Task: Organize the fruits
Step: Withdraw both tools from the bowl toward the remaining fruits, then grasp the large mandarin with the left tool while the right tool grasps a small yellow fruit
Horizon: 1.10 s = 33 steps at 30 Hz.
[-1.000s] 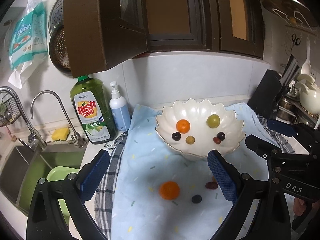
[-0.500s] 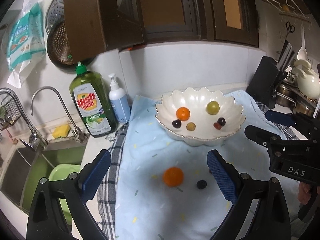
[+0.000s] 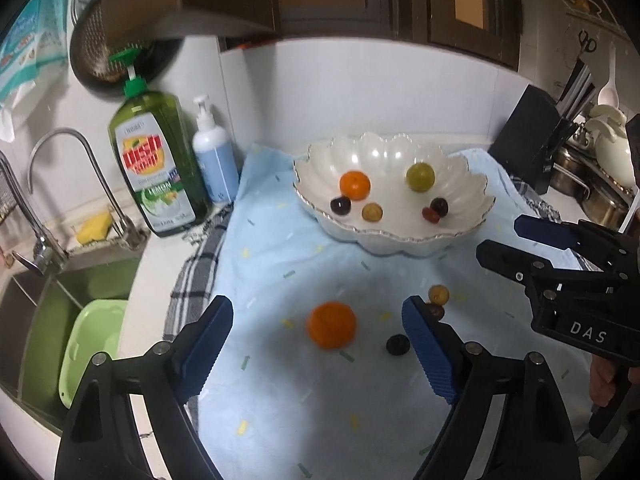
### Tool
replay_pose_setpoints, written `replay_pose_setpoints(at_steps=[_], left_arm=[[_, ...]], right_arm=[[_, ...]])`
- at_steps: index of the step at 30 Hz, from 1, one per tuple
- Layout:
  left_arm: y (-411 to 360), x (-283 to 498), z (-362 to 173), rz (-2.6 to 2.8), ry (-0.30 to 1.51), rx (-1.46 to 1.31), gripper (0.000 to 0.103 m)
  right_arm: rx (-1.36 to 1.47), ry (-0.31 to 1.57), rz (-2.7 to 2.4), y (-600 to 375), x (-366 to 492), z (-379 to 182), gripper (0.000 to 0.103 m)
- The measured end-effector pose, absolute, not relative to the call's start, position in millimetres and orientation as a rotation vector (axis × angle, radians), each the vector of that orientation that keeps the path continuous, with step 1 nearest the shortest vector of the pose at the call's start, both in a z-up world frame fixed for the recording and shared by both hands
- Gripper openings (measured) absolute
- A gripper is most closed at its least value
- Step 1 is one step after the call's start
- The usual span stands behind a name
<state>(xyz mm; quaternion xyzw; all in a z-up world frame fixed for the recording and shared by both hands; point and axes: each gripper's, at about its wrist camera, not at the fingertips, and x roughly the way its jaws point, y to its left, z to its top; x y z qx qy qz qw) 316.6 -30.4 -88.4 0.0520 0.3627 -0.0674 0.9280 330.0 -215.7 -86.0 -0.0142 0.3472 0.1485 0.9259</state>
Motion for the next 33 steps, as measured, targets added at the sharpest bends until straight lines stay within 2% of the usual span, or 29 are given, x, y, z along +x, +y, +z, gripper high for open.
replay_pose_setpoints(at_steps=[4,11,18,30,33], left_arm=[[-31.3,324.2,-99.6,-0.149,0.775,0.107,0.081],[-34.6,339.8,-120.9,-0.167,0.847,0.104,0.074],[-38.2,356.5,-140.8,-0.183,0.904,0.115,0.070],[-40.2,375.2,-166.4,-0.213,0.975,0.101,0.062],[-41.7,377.9,-170.4,-0.213,0.984,0.105,0.056]], right_arm=[[-0.022,0.737,0.302,-213.8,337.3,-96.6,0.059],[0.012,0.805,0.309,-211.8,351.7,-117.9,0.049],[0.035,0.877,0.307,-213.8,367.2,-138.7,0.043],[0.068,0.973,0.306,-215.0,382.2,-166.6,0.037],[0.078,0.989,0.304,-216.0,384.1,-171.1,0.034]])
